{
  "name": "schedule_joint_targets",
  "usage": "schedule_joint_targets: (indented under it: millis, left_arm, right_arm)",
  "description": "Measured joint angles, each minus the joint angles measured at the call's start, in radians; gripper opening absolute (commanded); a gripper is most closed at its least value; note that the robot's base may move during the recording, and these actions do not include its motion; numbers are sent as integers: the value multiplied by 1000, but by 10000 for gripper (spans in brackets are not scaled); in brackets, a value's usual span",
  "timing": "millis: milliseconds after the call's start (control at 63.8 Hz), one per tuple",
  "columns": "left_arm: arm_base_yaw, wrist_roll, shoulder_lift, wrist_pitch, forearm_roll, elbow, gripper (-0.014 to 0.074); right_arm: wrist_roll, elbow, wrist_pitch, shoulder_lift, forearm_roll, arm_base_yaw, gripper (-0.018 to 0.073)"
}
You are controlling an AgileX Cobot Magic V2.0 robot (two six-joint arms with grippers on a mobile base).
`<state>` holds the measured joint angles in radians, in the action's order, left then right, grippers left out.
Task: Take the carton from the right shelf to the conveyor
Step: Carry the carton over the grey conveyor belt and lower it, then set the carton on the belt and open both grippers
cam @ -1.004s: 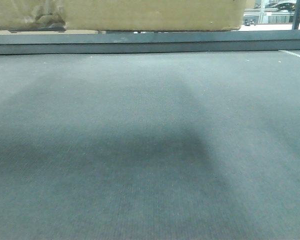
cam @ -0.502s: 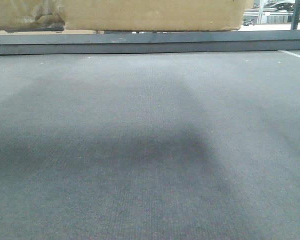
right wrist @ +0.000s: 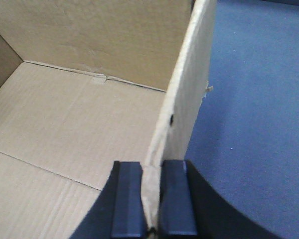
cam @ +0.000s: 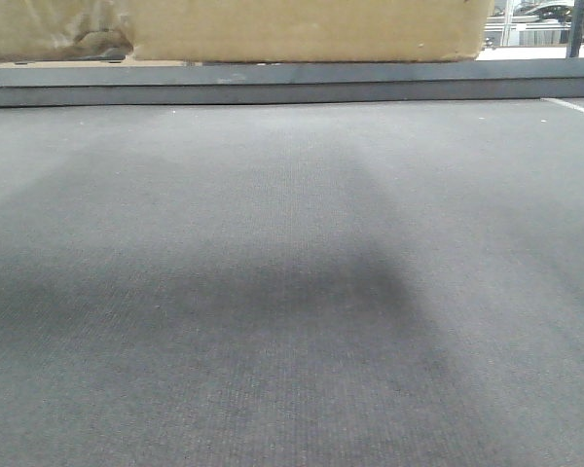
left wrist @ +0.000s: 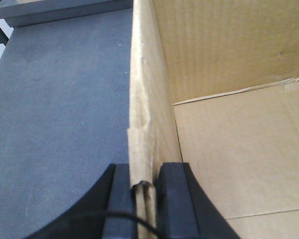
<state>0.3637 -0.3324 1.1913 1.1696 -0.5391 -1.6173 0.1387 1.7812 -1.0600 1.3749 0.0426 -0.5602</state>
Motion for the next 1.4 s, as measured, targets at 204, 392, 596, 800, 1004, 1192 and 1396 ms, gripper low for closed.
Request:
schedule_joint_targets:
  millis: [204, 392, 596, 800, 1004, 1192, 1396]
  left_arm:
    - [0, 0, 0, 0, 0, 0, -9]
    - [0, 0, 0, -2, 0, 0, -9]
    - [-15, 4, 13, -110, 114, 0, -9]
    - [-22, 10, 123, -228, 218, 0, -9]
    - [-24, 12, 258, -311, 227, 0, -9]
    - [-32, 12, 374, -380, 203, 0, -9]
    - [-34, 14, 489, -423, 173, 0, 0]
  right_arm:
    - [0, 0, 3, 0, 0, 0, -69]
    - [0, 0, 14, 0, 0, 0, -69]
    - [0, 0, 18, 2, -21, 26, -69]
    - [0, 0, 18, 56, -27, 140, -69]
    - [-4, 0, 71, 161, -30, 189, -69]
    - [-7, 0, 126, 270, -52, 195, -69]
    - [-7, 0, 150, 378, -75, 197, -69]
